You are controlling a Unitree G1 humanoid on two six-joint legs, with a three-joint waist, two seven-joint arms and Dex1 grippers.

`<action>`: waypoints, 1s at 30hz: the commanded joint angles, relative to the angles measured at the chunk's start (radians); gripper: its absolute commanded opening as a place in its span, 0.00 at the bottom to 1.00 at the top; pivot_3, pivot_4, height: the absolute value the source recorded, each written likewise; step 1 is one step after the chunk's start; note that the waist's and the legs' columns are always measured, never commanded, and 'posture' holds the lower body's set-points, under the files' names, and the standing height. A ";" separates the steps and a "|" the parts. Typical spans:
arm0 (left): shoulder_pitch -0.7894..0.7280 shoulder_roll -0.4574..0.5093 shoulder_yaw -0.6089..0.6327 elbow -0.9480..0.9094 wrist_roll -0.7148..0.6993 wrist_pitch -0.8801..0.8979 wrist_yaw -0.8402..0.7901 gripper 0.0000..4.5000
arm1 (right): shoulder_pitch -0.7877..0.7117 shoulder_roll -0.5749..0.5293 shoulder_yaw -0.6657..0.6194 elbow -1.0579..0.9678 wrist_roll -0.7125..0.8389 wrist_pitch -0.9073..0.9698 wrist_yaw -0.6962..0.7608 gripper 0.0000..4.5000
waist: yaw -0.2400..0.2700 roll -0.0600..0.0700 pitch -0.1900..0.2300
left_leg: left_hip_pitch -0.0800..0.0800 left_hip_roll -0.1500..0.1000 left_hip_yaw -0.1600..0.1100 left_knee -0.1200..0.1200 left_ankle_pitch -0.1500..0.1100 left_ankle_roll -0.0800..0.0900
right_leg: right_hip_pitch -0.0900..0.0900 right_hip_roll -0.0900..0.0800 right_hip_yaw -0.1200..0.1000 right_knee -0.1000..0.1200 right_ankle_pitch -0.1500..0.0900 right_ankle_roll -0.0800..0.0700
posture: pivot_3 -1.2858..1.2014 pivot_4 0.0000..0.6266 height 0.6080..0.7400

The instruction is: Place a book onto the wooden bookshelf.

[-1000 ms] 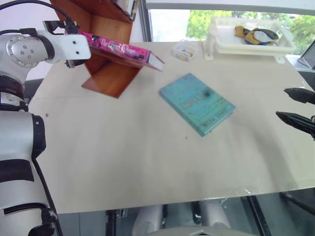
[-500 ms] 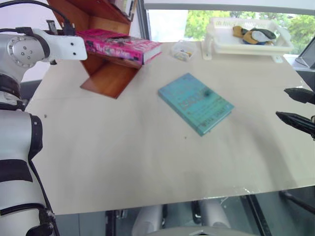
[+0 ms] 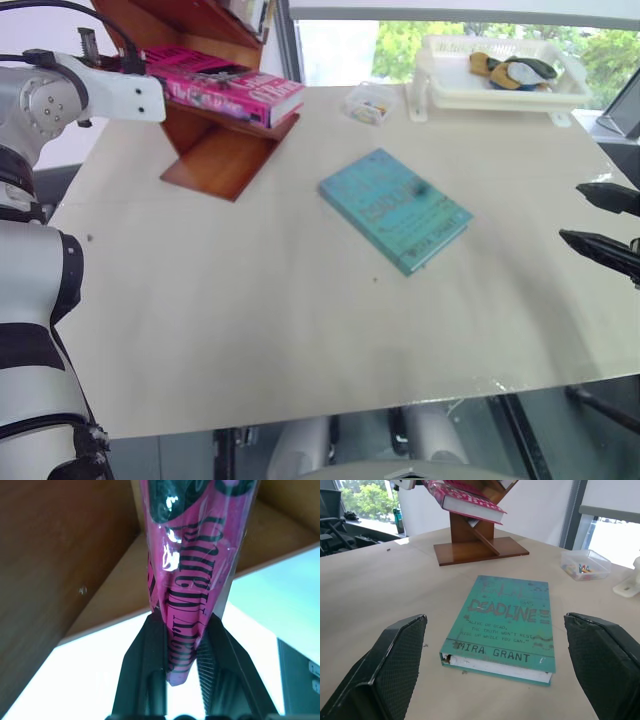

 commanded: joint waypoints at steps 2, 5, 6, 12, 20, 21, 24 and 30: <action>-0.038 0.026 -0.015 0.009 0.028 0.054 0.044 0.66 | 0.001 -0.003 -0.031 -0.022 0.009 -0.020 -0.002 1.00 | -0.001 0.000 0.000 | 0.000 0.000 0.000 0.000 0.000 0.000 | 0.000 0.000 0.000 0.000 0.000 0.000 | 0.52 0.24 1.00; -0.039 0.036 -0.030 0.014 0.049 0.083 0.047 0.95 | 0.009 -0.003 -0.037 -0.025 0.013 -0.020 -0.003 1.00 | 0.000 0.000 0.000 | -0.001 0.000 0.000 0.000 0.000 0.000 | 0.000 0.000 -0.001 -0.001 0.000 0.000 | 0.52 0.24 1.00; -0.039 0.039 -0.034 0.014 0.053 0.087 0.049 0.99 | 0.010 -0.003 -0.038 -0.026 0.013 -0.020 -0.004 1.00 | -0.001 -0.001 0.000 | -0.001 0.000 0.000 0.000 0.000 0.000 | 0.000 0.000 0.000 -0.001 0.000 0.000 | 0.52 0.24 1.00; -0.036 0.043 -0.037 0.014 0.053 0.080 0.042 0.99 | 0.011 -0.005 -0.036 -0.027 0.016 -0.021 -0.005 1.00 | 0.000 -0.002 0.001 | -0.001 0.000 0.000 0.000 -0.001 0.001 | 0.000 0.000 -0.001 -0.001 0.000 0.000 | 0.52 0.24 1.00; -0.081 0.064 -0.011 0.000 0.024 0.024 0.010 0.99 | 0.008 -0.008 -0.035 -0.028 0.018 -0.018 -0.005 1.00 | 0.000 -0.003 0.002 | -0.001 0.000 0.000 0.000 -0.001 0.001 | 0.000 0.000 -0.001 -0.001 0.000 0.000 | 0.52 0.24 1.00; -0.091 0.070 -0.006 -0.002 0.017 0.015 -0.002 0.99 | 0.009 -0.009 -0.036 -0.028 0.019 -0.017 -0.004 1.00 | 0.000 -0.004 0.002 | -0.001 0.000 0.000 0.000 -0.001 0.001 | 0.000 0.000 -0.001 -0.001 0.000 0.000 | 0.52 0.24 1.00; -0.108 0.081 0.016 -0.005 -0.013 0.002 -0.045 0.99 | 0.006 -0.008 -0.037 -0.028 0.025 -0.013 -0.006 1.00 | -0.001 -0.004 0.002 | -0.001 0.000 0.000 0.000 -0.001 0.001 | 0.000 -0.001 -0.001 -0.002 0.000 0.000 | 0.52 0.24 1.00; -0.115 0.113 0.030 -0.019 -0.033 -0.027 -0.140 0.99 | 0.001 -0.012 -0.035 -0.024 0.033 -0.011 -0.002 1.00 | -0.005 -0.005 0.002 | -0.001 0.000 0.000 0.000 -0.001 0.001 | 0.000 0.000 -0.001 -0.001 0.000 0.000 | 0.52 0.24 1.00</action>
